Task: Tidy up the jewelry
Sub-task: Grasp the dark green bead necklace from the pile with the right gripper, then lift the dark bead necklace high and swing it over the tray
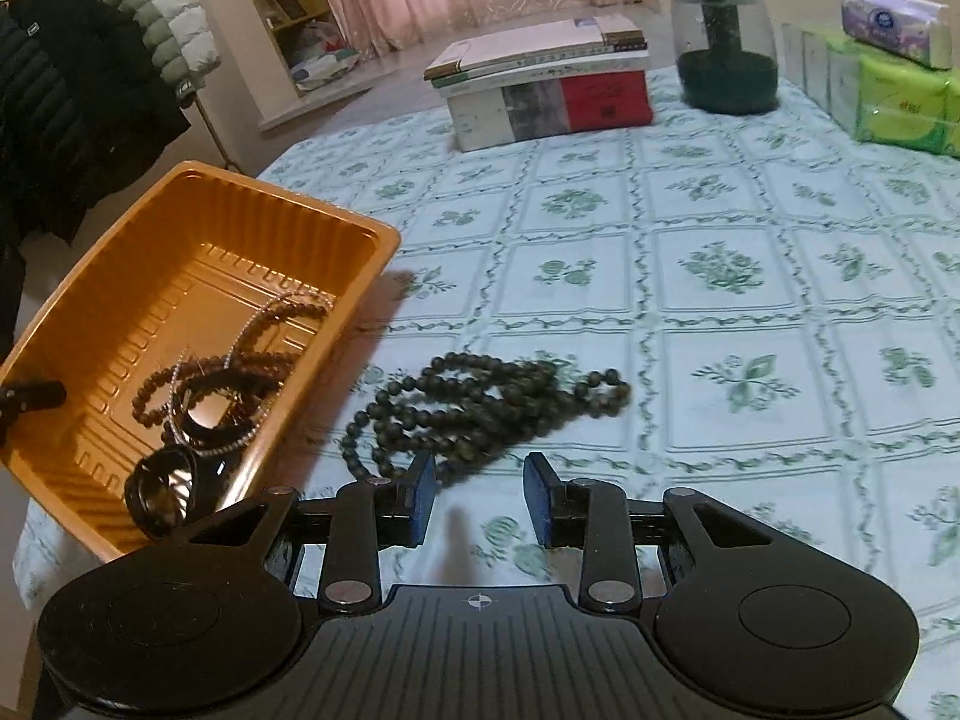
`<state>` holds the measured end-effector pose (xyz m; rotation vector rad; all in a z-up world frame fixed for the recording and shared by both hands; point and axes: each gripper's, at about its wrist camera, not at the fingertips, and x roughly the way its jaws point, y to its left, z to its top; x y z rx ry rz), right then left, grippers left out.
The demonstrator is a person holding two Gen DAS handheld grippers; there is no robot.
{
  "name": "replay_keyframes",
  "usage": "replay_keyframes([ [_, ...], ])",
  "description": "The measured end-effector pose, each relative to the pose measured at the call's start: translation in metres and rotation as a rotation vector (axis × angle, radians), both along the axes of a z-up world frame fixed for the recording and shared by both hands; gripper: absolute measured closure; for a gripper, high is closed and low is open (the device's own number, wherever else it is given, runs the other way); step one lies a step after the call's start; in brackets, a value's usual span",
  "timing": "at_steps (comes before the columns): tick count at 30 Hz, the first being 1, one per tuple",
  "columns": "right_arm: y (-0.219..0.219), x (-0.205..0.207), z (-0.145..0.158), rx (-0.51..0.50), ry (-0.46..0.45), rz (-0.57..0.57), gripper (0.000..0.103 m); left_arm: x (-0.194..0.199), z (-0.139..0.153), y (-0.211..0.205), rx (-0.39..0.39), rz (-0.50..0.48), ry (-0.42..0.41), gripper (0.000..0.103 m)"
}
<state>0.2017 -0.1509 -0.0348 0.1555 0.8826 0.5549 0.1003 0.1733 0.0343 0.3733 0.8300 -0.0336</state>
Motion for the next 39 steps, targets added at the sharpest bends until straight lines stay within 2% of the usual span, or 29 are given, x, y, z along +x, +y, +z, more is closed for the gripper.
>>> replay_keyframes([
  [11, 0.018, 0.026, -0.013, 0.031, 0.046, -0.058, 0.071, 0.001, 0.000, -0.001, -0.001, 0.000, 0.003, 0.092],
  [12, 0.019, 0.027, -0.014, 0.027, 0.048, -0.058, 0.072, 0.000, 0.000, 0.000, -0.002, 0.000, 0.004, 0.092],
  [13, 0.019, 0.028, -0.014, 0.026, 0.049, -0.057, 0.083, 0.001, -0.001, 0.000, -0.001, 0.000, 0.004, 0.092],
  [15, 0.018, 0.027, -0.013, 0.024, 0.048, -0.053, 0.096, 0.001, -0.001, 0.000, -0.002, 0.001, 0.006, 0.092],
  [18, 0.013, 0.022, -0.009, 0.016, 0.040, -0.044, 0.096, 0.001, -0.002, 0.000, -0.003, 0.001, 0.006, 0.092],
  [24, -0.006, 0.001, 0.022, -0.038, -0.066, -0.015, 0.096, 0.001, -0.002, 0.000, 0.003, -0.003, 0.004, 0.092],
  [31, -0.036, -0.023, 0.083, -0.097, -0.252, -0.017, 0.096, 0.002, -0.001, -0.002, 0.010, -0.007, 0.001, 0.092],
  [39, -0.056, -0.035, 0.135, -0.136, -0.384, -0.020, 0.096, 0.001, 0.000, -0.004, 0.013, -0.007, 0.000, 0.092],
])
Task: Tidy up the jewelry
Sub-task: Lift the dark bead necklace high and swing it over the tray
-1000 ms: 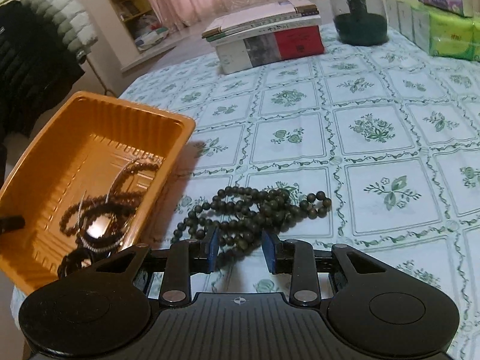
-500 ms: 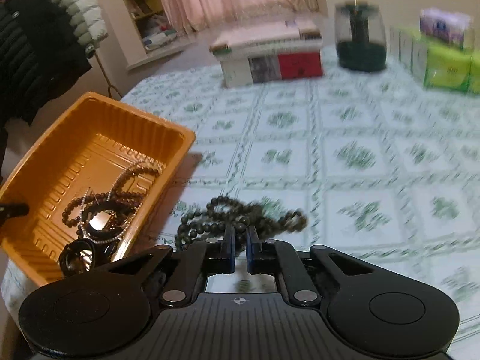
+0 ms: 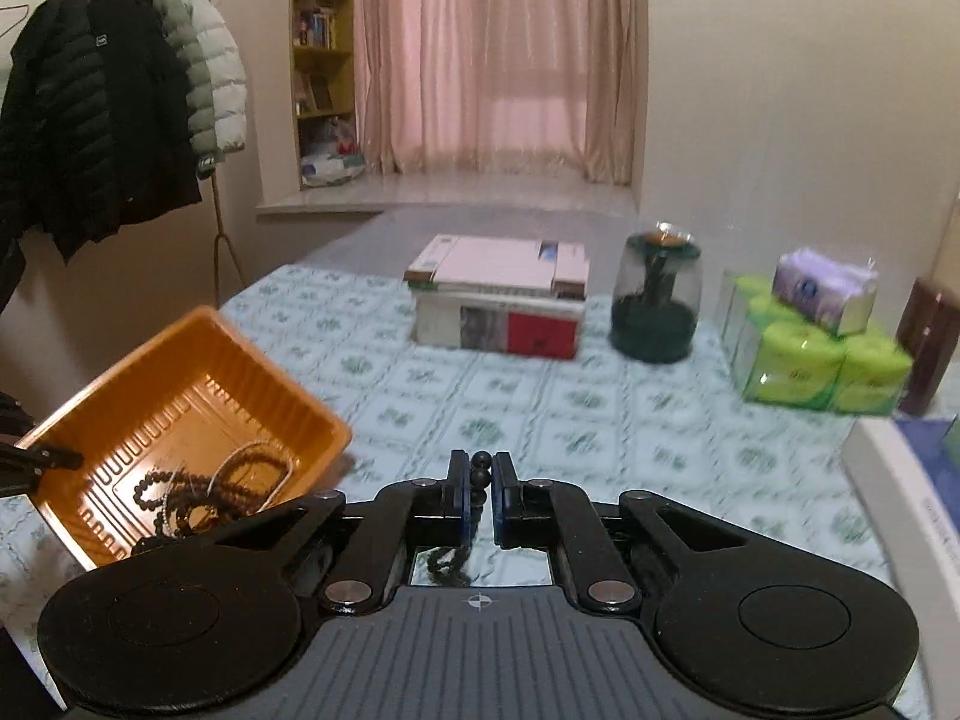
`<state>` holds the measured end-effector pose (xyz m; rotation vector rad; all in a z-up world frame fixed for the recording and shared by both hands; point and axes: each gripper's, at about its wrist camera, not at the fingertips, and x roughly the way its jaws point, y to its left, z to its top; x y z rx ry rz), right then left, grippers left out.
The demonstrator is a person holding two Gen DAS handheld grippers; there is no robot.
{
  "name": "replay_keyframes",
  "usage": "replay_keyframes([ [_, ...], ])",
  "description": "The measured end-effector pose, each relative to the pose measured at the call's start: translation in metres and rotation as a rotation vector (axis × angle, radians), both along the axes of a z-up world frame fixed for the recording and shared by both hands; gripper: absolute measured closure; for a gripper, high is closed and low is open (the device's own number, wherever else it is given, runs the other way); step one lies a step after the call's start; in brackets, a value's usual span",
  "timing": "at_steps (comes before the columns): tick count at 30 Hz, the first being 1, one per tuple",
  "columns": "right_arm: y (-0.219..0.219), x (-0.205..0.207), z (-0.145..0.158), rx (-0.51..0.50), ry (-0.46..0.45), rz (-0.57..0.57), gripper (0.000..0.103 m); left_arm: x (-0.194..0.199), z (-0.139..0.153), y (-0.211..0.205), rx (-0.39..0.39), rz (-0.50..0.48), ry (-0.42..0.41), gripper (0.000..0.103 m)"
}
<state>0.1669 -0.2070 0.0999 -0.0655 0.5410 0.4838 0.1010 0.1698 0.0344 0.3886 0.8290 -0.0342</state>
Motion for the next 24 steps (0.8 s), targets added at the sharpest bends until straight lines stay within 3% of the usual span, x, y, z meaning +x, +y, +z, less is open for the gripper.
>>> replay_keyframes([
  [11, -0.004, -0.001, 0.021, -0.116, -0.071, 0.052, 0.096, 0.000, 0.000, 0.000, -0.001, -0.002, 0.002, 0.092],
  [24, 0.004, -0.002, 0.094, -0.265, -0.277, 0.137, 0.096, 0.001, 0.000, -0.001, -0.001, -0.003, 0.004, 0.092],
])
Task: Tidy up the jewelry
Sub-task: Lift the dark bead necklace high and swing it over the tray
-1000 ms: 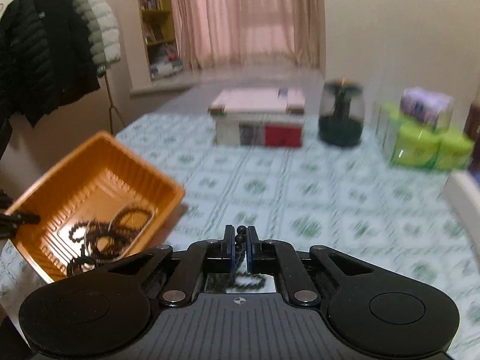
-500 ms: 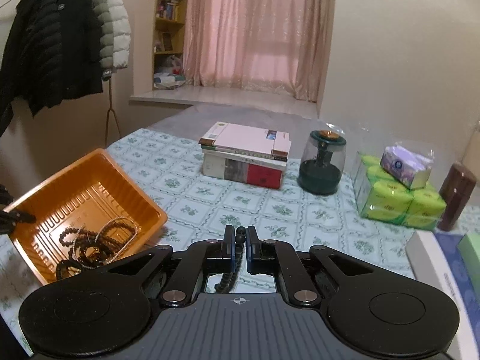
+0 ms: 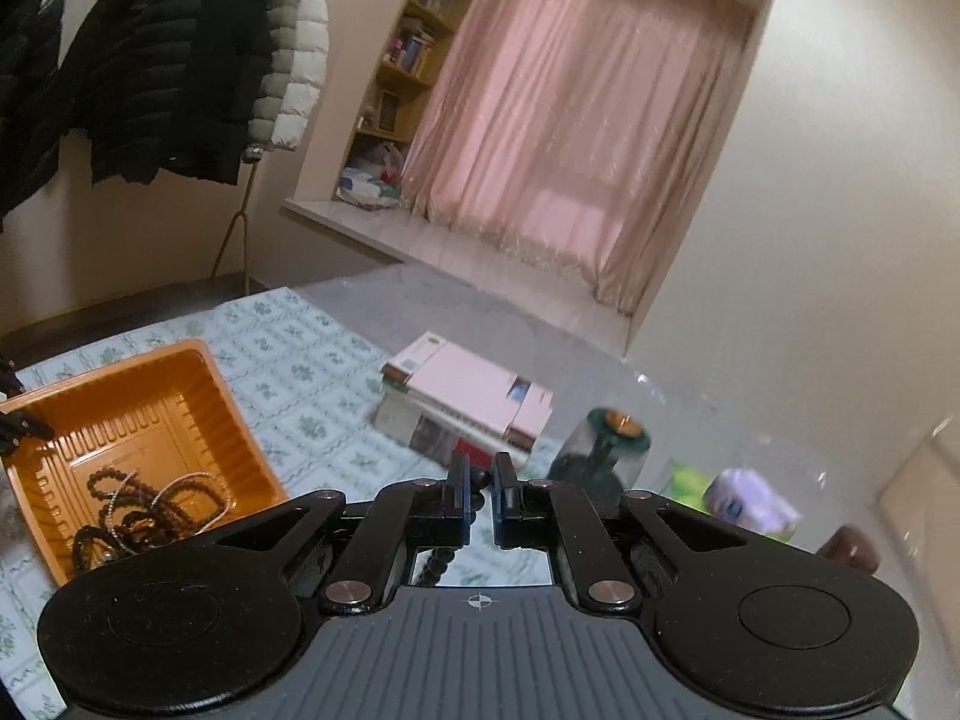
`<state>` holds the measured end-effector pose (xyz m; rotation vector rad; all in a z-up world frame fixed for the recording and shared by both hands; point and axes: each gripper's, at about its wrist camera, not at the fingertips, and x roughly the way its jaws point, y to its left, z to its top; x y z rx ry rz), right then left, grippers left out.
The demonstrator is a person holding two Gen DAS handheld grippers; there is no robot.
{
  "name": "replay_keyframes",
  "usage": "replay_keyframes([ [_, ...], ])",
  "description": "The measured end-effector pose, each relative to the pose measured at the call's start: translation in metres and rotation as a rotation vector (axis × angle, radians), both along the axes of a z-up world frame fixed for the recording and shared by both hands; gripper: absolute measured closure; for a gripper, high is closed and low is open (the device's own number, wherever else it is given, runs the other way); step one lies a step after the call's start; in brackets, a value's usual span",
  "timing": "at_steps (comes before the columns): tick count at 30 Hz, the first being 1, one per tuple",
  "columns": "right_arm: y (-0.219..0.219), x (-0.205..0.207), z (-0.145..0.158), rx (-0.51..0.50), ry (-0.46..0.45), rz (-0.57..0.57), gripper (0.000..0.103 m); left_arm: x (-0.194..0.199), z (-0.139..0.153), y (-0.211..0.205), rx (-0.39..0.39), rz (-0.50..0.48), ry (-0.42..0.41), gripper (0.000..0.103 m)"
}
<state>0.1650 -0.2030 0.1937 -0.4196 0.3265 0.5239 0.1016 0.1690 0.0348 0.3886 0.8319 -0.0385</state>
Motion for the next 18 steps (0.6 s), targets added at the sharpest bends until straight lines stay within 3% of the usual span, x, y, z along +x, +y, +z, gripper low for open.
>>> replay_keyframes([
  [18, 0.014, 0.002, 0.039, -0.066, -0.133, 0.043, 0.096, 0.000, 0.001, 0.000, 0.004, -0.003, -0.001, 0.092],
])
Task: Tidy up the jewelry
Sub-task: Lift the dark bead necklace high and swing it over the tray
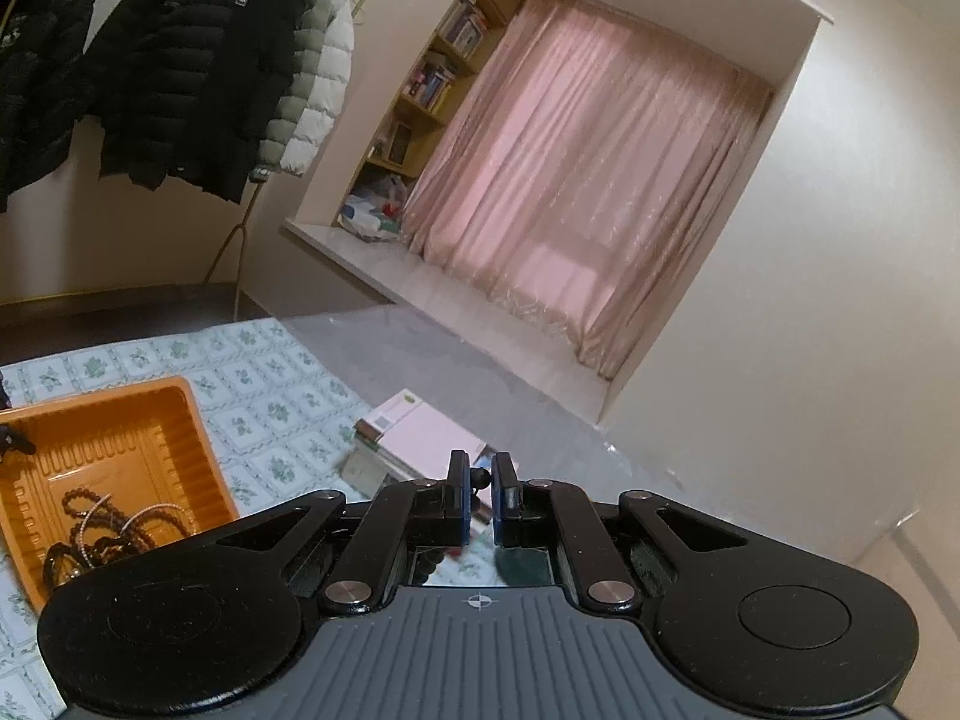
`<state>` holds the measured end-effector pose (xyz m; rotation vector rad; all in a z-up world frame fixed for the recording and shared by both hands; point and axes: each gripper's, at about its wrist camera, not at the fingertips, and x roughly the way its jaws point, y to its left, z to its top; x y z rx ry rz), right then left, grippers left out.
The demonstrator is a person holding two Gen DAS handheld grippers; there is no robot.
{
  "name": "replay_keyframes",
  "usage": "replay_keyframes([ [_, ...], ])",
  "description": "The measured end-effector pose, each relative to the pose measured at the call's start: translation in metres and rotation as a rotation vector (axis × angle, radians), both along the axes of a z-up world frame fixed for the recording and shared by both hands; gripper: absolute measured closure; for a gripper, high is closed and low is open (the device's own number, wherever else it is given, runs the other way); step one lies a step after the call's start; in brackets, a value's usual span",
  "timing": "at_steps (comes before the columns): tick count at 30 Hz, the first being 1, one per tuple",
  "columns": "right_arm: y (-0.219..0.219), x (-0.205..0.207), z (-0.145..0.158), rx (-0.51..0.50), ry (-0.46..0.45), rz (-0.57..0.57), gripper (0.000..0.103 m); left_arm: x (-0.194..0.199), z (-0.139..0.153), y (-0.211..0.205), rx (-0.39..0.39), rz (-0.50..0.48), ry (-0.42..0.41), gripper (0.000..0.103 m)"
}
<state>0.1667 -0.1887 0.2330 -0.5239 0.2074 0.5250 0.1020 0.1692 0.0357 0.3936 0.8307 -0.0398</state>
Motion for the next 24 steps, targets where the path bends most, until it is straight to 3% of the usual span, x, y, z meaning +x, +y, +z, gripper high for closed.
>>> replay_keyframes([
  [24, 0.016, 0.011, 0.038, -0.033, -0.087, 0.042, 0.097, 0.001, 0.002, 0.000, 0.007, -0.009, 0.001, 0.092],
])
